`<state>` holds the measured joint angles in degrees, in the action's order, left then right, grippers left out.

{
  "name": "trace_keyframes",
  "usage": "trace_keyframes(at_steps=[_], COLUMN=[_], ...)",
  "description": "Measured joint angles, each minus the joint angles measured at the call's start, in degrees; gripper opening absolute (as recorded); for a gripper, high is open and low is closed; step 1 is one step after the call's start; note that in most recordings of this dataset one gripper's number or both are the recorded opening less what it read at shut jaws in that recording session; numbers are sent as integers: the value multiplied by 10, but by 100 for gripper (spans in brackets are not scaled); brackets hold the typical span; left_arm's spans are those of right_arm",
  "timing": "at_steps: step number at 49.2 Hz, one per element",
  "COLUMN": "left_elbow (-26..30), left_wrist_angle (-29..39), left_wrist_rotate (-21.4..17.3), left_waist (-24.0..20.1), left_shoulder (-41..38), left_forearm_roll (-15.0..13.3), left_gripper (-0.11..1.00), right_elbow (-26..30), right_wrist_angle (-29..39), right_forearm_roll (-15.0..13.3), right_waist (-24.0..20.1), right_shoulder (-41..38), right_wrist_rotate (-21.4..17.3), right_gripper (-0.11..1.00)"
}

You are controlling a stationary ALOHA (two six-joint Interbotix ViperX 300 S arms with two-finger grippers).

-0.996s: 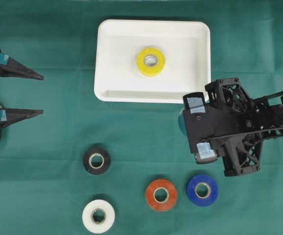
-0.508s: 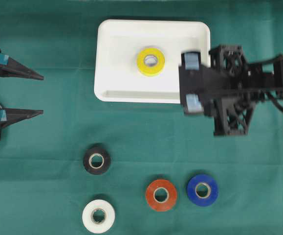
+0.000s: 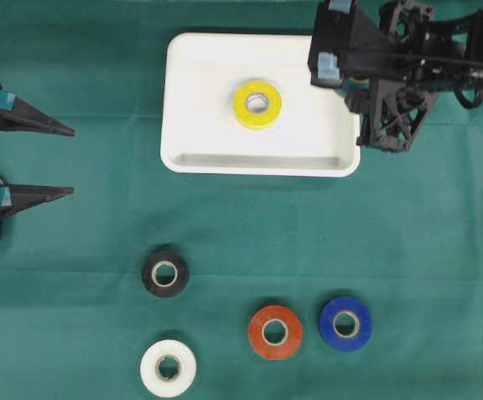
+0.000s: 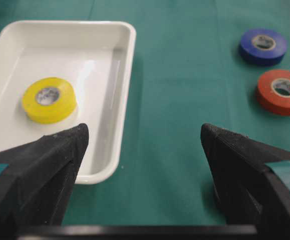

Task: Pick up the tape from a random location and place it into the white case.
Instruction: 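Carry the teal roll with the right gripper over the tray's upper right area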

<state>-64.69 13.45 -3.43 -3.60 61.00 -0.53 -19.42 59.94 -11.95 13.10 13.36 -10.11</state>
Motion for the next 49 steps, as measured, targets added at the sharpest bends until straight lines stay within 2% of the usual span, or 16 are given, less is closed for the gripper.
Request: trace_keyframes(at_steps=[7,18,35,49], left_elbow=[0,0,0,0], left_wrist_angle=[0,0,0,1], left_wrist_rotate=[0,-1,0,-1], left_waist=[0,-1,0,-1], left_shoulder=[0,1,0,0], left_forearm_roll=[1,0,0,1], left_gripper=[94,94,94,94], right_elbow=[-1,2,59,67], right_wrist_angle=[-3,-31,-49,-49], right_forearm_roll=[-2,-3,-3,-3], right_waist=[14,13,13,13], right_shoulder=[0,-3,-69,-82], right_wrist_rotate=[0,-1,6,7], right_gripper=[31,31,31,31])
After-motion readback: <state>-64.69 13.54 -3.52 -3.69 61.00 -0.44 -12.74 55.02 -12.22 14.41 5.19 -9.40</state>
